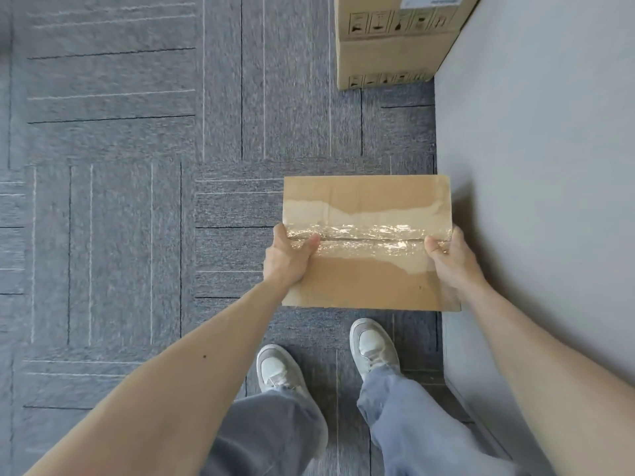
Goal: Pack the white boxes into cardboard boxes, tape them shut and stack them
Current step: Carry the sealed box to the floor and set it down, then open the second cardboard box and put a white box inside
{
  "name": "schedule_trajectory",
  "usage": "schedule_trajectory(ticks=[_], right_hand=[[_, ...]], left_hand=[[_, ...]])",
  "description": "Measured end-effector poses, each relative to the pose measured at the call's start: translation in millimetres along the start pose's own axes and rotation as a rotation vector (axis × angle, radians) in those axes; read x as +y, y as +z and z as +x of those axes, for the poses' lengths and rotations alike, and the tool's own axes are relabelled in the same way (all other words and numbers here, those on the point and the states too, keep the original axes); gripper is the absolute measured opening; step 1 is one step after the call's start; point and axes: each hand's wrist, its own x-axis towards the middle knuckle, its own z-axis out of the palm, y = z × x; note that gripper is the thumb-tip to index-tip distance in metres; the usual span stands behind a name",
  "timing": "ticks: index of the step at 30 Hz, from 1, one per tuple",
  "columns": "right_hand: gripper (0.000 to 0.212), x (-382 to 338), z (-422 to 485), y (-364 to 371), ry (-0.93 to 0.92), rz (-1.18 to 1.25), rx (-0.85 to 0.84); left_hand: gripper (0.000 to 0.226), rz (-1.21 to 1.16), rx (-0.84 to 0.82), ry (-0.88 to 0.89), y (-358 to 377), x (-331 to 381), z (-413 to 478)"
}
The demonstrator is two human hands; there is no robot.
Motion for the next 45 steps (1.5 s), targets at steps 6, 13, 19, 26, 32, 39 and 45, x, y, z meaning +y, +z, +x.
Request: schedule_trajectory(ticks=[6,13,19,26,32,39,45], right_hand=[[0.051,7.9,15.1,11.7,0.05,-0.052,-0.016],[0.042,6.3,11.4,11.4,0.081,-0.173,-0.054],[0.046,-41.9,-31.0,-14.5,-0.008,-0.247,-0.107],[0.038,-164.9,-158.2,-76.8,-0.185,-0.11,-0.087],[0.02,-278.8,-305.8,-170.3,-0.32,0.005,0.021],[0.032,-330.4,-450.5,-277.5,-0.386,0.063,0.149],[0.043,-310.1,-530.1,-367.8,-0.371,0.085,0.318]], left_hand=[[0.081,0.039,-0.033,-0.014,11.1,-4.3,16.6],[0.087,0.089,-0.156,-0.049,5.7,-7.2,21.4],[0.079,0.113,-0.218,0.053,-39.9,13.9,-13.0],[0.026,0.137,-0.145,0.252,-166.6,89.4,-126.0],[0.015,0.064,-0.082,0.432,-292.7,174.4,-256.8],[0.025,0.099,-0.091,0.687,-362.5,260.6,-392.4],[0.037,0.143,-0.132,0.901,-353.3,323.3,-492.5]])
